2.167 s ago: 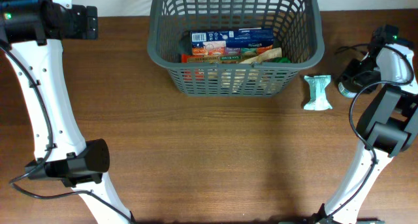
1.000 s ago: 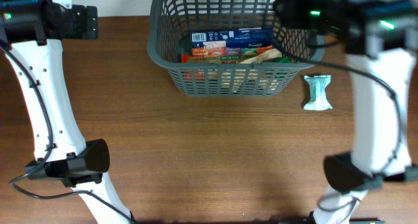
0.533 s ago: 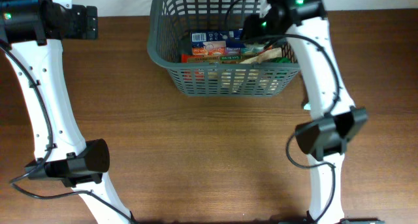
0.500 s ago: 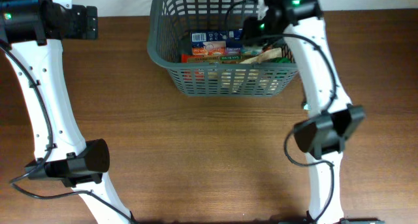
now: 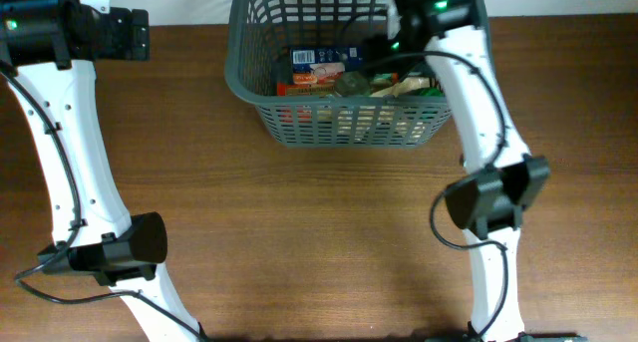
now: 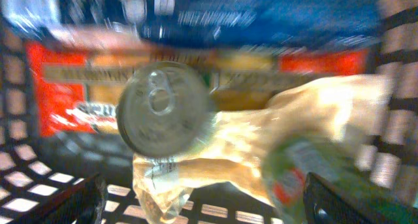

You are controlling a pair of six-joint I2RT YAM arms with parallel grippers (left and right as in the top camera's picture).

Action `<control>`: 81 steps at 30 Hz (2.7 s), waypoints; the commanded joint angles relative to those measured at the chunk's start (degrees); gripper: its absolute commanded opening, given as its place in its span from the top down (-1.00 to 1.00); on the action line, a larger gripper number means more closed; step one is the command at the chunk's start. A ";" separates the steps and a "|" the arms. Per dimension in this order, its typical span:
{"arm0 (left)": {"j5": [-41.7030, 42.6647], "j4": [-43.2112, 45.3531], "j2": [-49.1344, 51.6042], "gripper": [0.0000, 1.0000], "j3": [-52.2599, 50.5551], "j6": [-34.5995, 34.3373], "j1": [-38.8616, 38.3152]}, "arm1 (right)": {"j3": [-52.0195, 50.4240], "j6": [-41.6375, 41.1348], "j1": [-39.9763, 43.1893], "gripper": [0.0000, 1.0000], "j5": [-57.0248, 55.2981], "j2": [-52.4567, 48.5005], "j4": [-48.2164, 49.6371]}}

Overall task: Pack container
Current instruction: 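Lift the tin, carry it over the basket and release it, then move the right gripper to the pale green wipes packet and grasp it, then carry the wipes packet over the basket and drop it inside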

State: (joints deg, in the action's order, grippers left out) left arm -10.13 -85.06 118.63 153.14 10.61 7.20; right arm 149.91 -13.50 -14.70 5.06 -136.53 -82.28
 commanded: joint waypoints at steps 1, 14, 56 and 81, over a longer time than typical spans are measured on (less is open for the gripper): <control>-0.20 -0.09 -0.63 -0.98 -0.22 -0.87 0.09 | 5.42 -0.28 3.19 -0.73 -4.94 13.05 0.09; -0.20 -0.09 -0.63 -0.98 -0.22 -0.87 0.09 | 4.00 -0.20 25.44 -0.93 -16.02 25.88 -1.81; -0.20 -0.11 -0.63 -0.98 -0.22 -0.87 0.09 | -44.70 13.88 30.14 0.36 6.34 3.30 18.21; -0.20 -0.11 -0.61 -0.98 -0.22 -0.87 0.09 | 1.25 11.76 15.67 0.87 5.79 32.00 0.31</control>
State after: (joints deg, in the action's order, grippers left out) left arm -10.13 -85.06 118.63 153.14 10.61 7.20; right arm 150.15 -2.48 6.33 11.09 -105.56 -82.65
